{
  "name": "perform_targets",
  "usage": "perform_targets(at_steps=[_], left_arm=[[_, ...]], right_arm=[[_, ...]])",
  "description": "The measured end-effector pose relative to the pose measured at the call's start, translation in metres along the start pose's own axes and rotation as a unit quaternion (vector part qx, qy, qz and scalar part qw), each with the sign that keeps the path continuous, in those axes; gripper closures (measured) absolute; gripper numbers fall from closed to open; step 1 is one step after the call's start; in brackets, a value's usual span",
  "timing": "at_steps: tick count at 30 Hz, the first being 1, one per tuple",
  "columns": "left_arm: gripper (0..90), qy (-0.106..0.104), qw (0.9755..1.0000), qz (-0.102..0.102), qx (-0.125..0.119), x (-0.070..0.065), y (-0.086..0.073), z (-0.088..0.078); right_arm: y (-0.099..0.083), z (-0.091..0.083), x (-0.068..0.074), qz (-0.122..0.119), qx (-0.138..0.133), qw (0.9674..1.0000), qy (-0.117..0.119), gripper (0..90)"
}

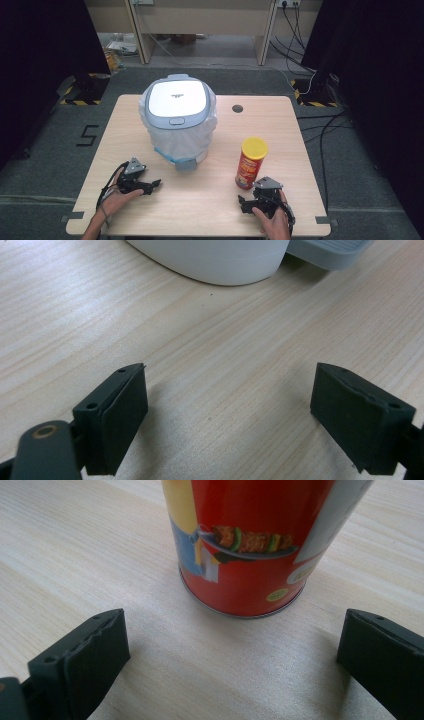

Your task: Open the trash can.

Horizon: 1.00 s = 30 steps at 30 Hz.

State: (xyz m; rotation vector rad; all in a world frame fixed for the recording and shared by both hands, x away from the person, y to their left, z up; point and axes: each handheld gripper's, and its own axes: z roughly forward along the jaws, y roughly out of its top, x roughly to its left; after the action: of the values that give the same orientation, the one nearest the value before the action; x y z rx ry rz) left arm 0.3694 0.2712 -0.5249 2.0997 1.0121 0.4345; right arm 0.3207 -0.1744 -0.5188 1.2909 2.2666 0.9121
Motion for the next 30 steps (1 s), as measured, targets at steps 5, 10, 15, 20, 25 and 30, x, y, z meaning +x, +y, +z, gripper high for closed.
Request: perform_targets(at_steps=[5, 10, 15, 20, 25, 30], left_arm=[[14.8, -0.003, 1.0000, 0.001, -0.001, 0.000, 0.000, 0.000], [15.4, -0.005, 0.9999, 0.001, -0.011, -0.002, 0.001, -0.001], [15.2, -0.031, 0.9989, -0.007, -0.034, -0.015, 0.005, 0.002], [15.2, -0.052, 0.9972, 0.019, -0.050, -0.033, 0.013, 0.004], [15.4, -0.067, 0.9950, 0.027, -0.069, -0.045, 0.021, 0.007], [16.0, -0.086, 0.9927, 0.037, -0.076, -0.056, 0.029, 0.014]], right_arm=[[0.000, 0.000, -0.001, -0.003, 0.000, 1.0000, 0.000, 0.3], [0.000, 0.000, -0.001, -0.001, 0.000, 1.0000, -0.001, 0.4], [0.000, 0.001, -0.001, -0.001, -0.001, 1.0000, -0.002, 0.4], [0.000, 0.001, -0.002, -0.001, -0.001, 1.0000, -0.003, 0.5], [0.001, 0.001, -0.002, 0.001, -0.001, 1.0000, -0.002, 0.4], [0.000, 0.001, -0.002, 0.000, -0.001, 1.0000, -0.003, 0.4]])
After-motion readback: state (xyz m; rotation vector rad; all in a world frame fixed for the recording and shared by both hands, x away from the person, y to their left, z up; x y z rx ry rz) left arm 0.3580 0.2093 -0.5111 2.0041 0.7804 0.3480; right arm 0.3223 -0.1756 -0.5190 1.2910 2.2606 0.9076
